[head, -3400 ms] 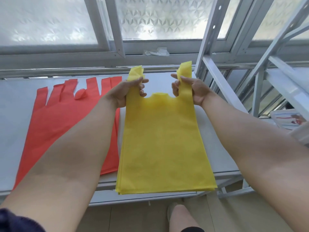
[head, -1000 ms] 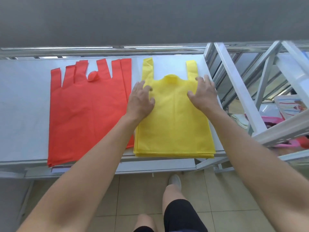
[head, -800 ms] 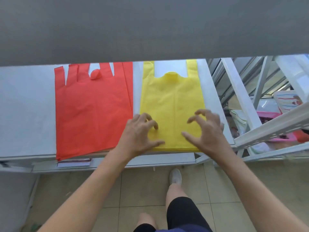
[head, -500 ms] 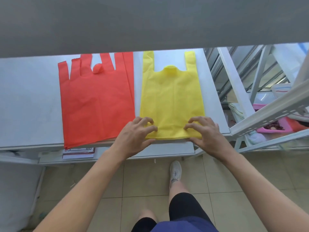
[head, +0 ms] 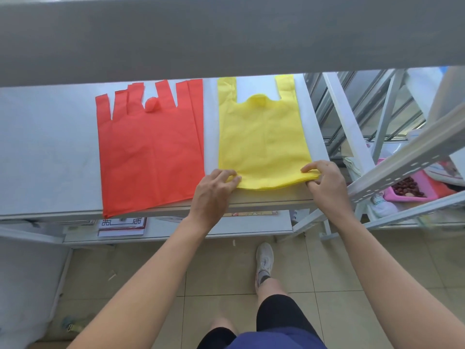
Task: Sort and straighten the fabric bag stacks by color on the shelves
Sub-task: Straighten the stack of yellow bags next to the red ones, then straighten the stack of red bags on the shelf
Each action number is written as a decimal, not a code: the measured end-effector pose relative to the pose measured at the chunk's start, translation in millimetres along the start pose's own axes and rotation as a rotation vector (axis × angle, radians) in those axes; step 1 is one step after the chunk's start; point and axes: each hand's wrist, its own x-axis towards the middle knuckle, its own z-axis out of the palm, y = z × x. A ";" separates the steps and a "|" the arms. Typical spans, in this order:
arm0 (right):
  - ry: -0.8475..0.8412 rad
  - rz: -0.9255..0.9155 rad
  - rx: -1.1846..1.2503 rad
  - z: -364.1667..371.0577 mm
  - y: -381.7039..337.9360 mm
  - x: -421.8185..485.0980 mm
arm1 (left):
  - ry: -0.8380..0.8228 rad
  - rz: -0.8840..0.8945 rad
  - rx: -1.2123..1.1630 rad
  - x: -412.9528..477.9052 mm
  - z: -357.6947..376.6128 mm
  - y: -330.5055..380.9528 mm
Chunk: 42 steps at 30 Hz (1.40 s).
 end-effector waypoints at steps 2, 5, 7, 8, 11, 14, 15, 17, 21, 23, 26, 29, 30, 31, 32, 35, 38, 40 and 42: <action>0.003 -0.013 -0.018 2.8 2.8 3.7 | -0.006 -0.020 0.002 5.3 0.8 4.3; 0.007 -0.033 -0.099 7.0 7.8 5.2 | -0.028 -0.032 0.014 6.7 3.0 6.1; 0.004 -0.042 -0.157 8.7 9.6 2.9 | -0.049 -0.035 0.015 5.5 5.1 5.9; 0.001 -0.045 -0.180 9.4 10.4 0.8 | -0.064 -0.036 0.008 4.5 6.0 6.2; -0.013 -0.048 -0.233 9.7 9.6 -7.7 | -0.116 -0.038 -0.035 2.1 7.0 7.5; -0.033 -0.056 -0.290 9.2 3.2 -13.8 | -0.166 -0.040 -0.096 0.9 8.0 8.2; -0.036 -0.052 -0.308 9.7 2.2 -14.4 | -0.176 -0.051 -0.118 0.3 8.3 8.9; -0.033 -0.049 -0.339 11.7 2.1 -14.8 | -0.178 -0.078 -0.165 0.4 8.6 9.6; -0.031 -0.051 -0.368 15.6 0.5 -20.2 | -0.207 -0.117 -0.205 0.4 8.7 11.2; -0.041 -0.055 -0.382 16.0 -2.1 -23.1 | -0.223 -0.124 -0.212 -0.9 9.9 11.3; -0.060 -0.061 -0.406 14.0 -4.4 -24.9 | -0.227 -0.123 -0.210 -3.0 10.7 12.0; -0.075 -0.056 -0.451 12.1 -5.5 -23.2 | -0.238 -0.124 -0.232 0.1 7.5 11.8; -0.076 -0.053 -0.475 11.4 -8.3 -22.6 | -0.232 -0.123 -0.230 1.1 5.4 11.6; -0.072 -0.053 -0.496 11.4 -12.9 -21.7 | -0.216 -0.121 -0.224 1.2 2.3 10.7; -0.063 -0.057 -0.513 11.6 -20.1 -22.1 | -0.196 -0.123 -0.225 -0.5 -1.7 9.3; -0.068 -0.116 -0.501 19.4 -58.8 -36.8 | -0.116 -0.174 -0.255 -27.8 -24.8 0.1; -0.129 -0.209 -0.424 37.1 -117.9 -67.6 | -0.086 -0.260 -0.231 -78.0 -57.6 -26.3; -0.193 -0.258 -0.351 52.5 -152.6 -90.3 | -0.091 -0.352 -0.203 -111.7 -76.8 -52.3; -0.283 -0.267 -0.271 69.4 -177.7 -106.6 | -0.085 -0.468 -0.176 -137.1 -91.3 -79.5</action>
